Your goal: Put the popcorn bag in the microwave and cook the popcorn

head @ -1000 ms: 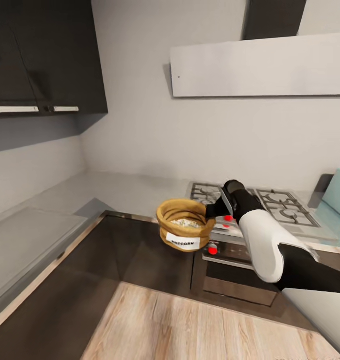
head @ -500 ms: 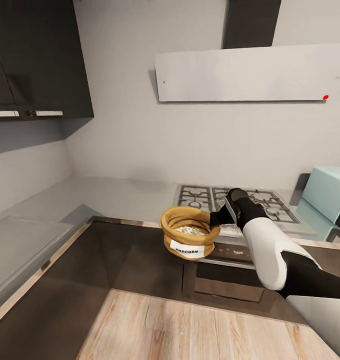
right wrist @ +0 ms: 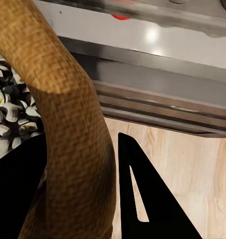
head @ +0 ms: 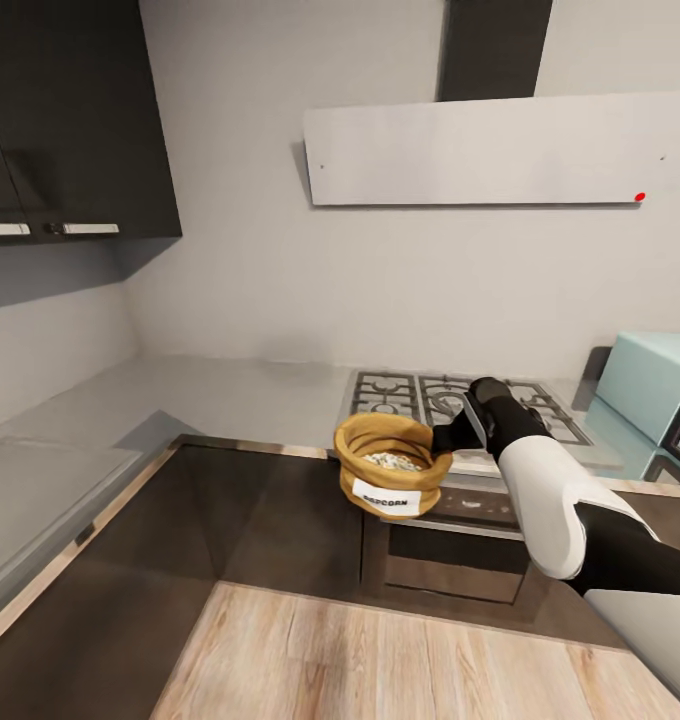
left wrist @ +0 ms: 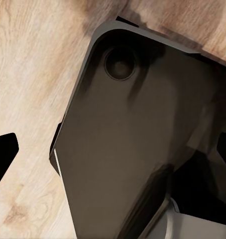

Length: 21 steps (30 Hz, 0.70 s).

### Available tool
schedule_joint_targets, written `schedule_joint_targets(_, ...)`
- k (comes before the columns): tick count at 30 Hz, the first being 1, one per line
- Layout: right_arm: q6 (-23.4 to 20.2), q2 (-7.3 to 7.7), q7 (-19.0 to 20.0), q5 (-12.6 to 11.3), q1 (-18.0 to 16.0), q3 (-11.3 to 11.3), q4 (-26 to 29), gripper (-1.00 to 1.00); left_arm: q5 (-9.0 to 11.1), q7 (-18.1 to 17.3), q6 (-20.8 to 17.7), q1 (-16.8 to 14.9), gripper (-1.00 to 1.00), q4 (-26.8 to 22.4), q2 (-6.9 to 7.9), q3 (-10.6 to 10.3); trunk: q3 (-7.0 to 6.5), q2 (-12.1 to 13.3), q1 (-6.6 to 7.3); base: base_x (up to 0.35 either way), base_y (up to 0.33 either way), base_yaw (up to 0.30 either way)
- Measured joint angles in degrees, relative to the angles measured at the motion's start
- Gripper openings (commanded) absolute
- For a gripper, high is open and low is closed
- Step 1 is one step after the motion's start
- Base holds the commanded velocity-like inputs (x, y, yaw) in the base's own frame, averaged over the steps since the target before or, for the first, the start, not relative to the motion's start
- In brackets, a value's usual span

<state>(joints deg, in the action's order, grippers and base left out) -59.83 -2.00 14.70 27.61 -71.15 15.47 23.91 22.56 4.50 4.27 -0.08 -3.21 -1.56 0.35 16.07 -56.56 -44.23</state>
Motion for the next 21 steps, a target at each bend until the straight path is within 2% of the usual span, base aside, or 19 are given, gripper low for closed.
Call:
schedule_joint_targets(6, 0.00, 0.54, -0.58, 0.03, 0.07, 0.01, -0.08, -1.00, -0.01, 0.00, 0.00, 0.00, 1.00, 0.00, 0.00, 0.00, 0.00, 0.00, 0.00, 0.000, 0.000, -0.040)
schedule_joint_targets(16, -0.03, 2.43, -0.78, 0.11, 0.10, 0.06, -0.06, -1.00, -0.01, 0.00, -0.01, 0.00, 1.00, -0.01, 0.01, 0.00, 0.00, 0.00, 0.00, 0.000, 0.000, -0.265)
schedule_joint_targets(21, -0.01, 5.30, -0.62, 0.30, 0.22, 0.04, -0.06, -1.00, -0.02, 0.00, -0.01, 0.00, 1.00, -0.01, 0.00, -0.04, 0.00, 0.01, 0.00, 0.000, 0.000, -0.285)
